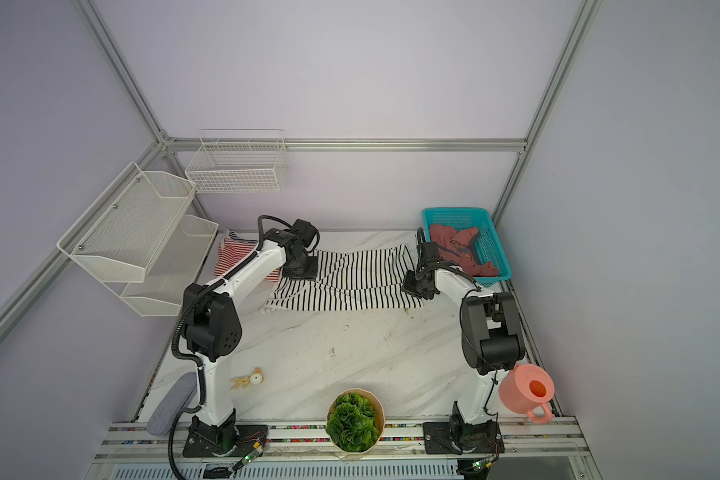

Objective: Fold and stack tank tops
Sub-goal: Smooth out the tank top at the center of the table.

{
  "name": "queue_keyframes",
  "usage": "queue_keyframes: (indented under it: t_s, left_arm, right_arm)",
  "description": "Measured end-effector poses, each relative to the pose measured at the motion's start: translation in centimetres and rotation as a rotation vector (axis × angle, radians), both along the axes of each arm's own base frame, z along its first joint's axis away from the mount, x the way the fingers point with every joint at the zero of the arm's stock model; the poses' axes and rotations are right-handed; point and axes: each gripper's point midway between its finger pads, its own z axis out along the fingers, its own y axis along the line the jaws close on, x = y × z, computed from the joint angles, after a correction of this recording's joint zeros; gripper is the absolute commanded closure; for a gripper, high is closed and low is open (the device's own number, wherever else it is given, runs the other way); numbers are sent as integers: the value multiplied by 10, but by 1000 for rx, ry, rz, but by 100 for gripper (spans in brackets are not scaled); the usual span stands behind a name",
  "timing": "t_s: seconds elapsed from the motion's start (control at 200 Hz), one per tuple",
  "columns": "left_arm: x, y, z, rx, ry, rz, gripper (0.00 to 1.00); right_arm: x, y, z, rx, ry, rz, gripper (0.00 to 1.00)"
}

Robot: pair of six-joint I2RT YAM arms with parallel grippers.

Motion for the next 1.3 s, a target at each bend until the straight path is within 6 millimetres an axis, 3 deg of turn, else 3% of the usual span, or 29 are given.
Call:
queue_keyframes:
  t_s: [0.135, 0.28, 0.41, 0.655, 1.015, 1.235, 1.3]
  left_arm:
    - [-11, -12, -24, -17, 50, -22, 76]
    - [-12, -9, -55, 3, 105, -17, 76]
    - [-13, 3, -79, 21, 150, 6, 75]
    - [-18, 30, -100, 33, 191, 60, 75]
    - [-19, 34, -94, 14, 172, 68, 70]
    - [-16, 26, -55, -40, 98, 53, 68]
    - [-16, 23, -52, -46, 91, 48, 68]
  right_arm:
    - [9, 4, -13, 7, 14, 6, 100]
    - [23, 7, -25, 6, 25, 7, 100]
    - [35, 8, -31, -2, 24, -3, 100]
    - [42, -5, -37, -28, 26, -47, 100]
    - [44, -17, -34, -56, 17, -73, 100]
    - [36, -13, 8, -8, -65, -63, 98]
    - [34, -9, 20, 8, -94, -54, 97]
